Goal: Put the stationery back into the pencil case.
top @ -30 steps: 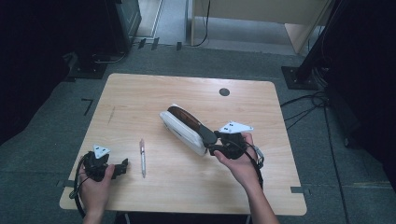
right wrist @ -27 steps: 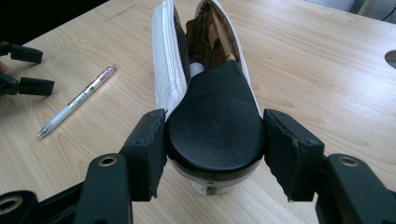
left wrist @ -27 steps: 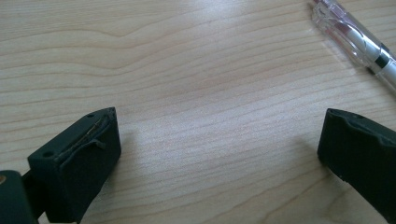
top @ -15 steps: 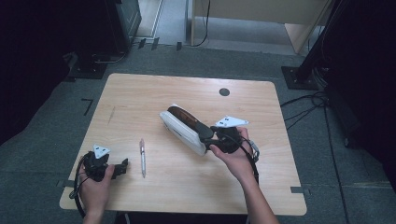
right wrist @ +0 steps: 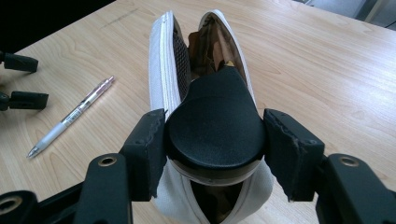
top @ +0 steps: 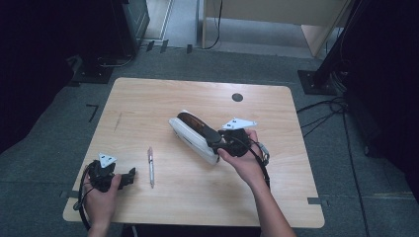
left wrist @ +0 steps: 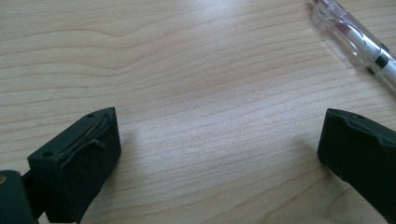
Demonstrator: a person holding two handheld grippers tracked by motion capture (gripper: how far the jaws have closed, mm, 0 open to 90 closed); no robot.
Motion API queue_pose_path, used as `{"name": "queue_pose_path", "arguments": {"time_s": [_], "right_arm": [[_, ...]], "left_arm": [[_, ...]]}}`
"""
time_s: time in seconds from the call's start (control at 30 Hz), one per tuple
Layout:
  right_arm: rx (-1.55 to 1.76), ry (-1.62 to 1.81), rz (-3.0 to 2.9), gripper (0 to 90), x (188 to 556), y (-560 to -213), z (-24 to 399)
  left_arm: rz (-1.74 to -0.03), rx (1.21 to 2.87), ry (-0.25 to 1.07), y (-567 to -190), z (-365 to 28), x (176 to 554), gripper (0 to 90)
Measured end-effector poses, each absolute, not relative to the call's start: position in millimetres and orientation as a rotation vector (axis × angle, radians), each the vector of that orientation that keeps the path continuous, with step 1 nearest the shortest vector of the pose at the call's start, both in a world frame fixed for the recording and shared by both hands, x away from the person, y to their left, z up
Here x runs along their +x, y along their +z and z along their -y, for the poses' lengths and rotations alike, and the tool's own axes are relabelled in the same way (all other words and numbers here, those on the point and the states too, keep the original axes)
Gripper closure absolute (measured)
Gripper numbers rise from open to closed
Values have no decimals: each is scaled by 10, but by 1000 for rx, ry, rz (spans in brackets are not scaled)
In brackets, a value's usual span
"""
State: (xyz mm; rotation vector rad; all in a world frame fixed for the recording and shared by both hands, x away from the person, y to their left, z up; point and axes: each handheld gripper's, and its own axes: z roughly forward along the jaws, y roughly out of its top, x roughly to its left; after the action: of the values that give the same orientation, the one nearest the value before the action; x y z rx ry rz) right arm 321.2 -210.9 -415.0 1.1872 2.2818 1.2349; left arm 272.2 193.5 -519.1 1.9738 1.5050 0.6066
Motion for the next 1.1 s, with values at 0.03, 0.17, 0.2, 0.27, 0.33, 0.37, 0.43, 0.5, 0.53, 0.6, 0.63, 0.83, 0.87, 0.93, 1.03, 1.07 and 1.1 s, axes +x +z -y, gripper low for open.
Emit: {"name": "queue_pose_path", "arguments": {"time_s": [0.03,0.17,0.2,0.27,0.33,0.37,0.43,0.5,0.53,0.6,0.63,0.83,0.87,0.93,1.03,1.07,1.1], "right_arm": [[1187,1233,-2286,416,3221,-4148,2108],[1181,1229,-2285,416,3246,-4146,2086],[1180,1231,-2283,415,3253,-4147,2077],[1180,1230,-2281,415,3264,-4145,2066],[1177,1231,-2277,415,3277,-4147,2056],[1175,1234,-2276,415,3284,-4149,2051],[1174,1228,-2278,414,3289,-4150,2045],[1167,1227,-2275,413,3295,-4153,2039],[1167,1227,-2276,413,3294,-4153,2037],[1166,1229,-2273,413,3293,-4151,2034],[1164,1230,-2272,413,3292,-4150,2034],[1162,1241,-2267,412,3280,-4137,2041],[1166,1241,-2264,412,3277,-4133,2043],[1165,1242,-2262,412,3276,-4129,2047],[1163,1252,-2254,413,3273,-4121,2059],[1165,1255,-2248,414,3267,-4114,2065],[1164,1258,-2246,418,3264,-4109,2067]], "left_arm": [[-1507,1972,604,-5191,-1933,2721,0],[-1505,1973,606,-5191,-1934,2722,0],[-1505,1973,606,-5191,-1934,2722,0],[-1505,1973,606,-5191,-1934,2722,0],[-1505,1973,606,-5191,-1934,2722,0],[-1505,1973,606,-5191,-1934,2722,0],[-1505,1973,606,-5191,-1934,2722,0],[-1505,1974,606,-5191,-1935,2722,0],[-1505,1973,606,-5191,-1934,2722,0],[-1505,1974,606,-5191,-1935,2722,0],[-1505,1974,606,-5191,-1935,2722,0],[-1505,1974,606,-5191,-1935,2722,0],[-1505,1974,606,-5190,-1935,2722,0],[-1505,1974,606,-5191,-1935,2722,0],[-1505,1974,606,-5191,-1935,2722,0],[-1505,1974,607,-5191,-1935,2722,0],[-1505,1974,607,-5191,-1935,2722,0]]}}
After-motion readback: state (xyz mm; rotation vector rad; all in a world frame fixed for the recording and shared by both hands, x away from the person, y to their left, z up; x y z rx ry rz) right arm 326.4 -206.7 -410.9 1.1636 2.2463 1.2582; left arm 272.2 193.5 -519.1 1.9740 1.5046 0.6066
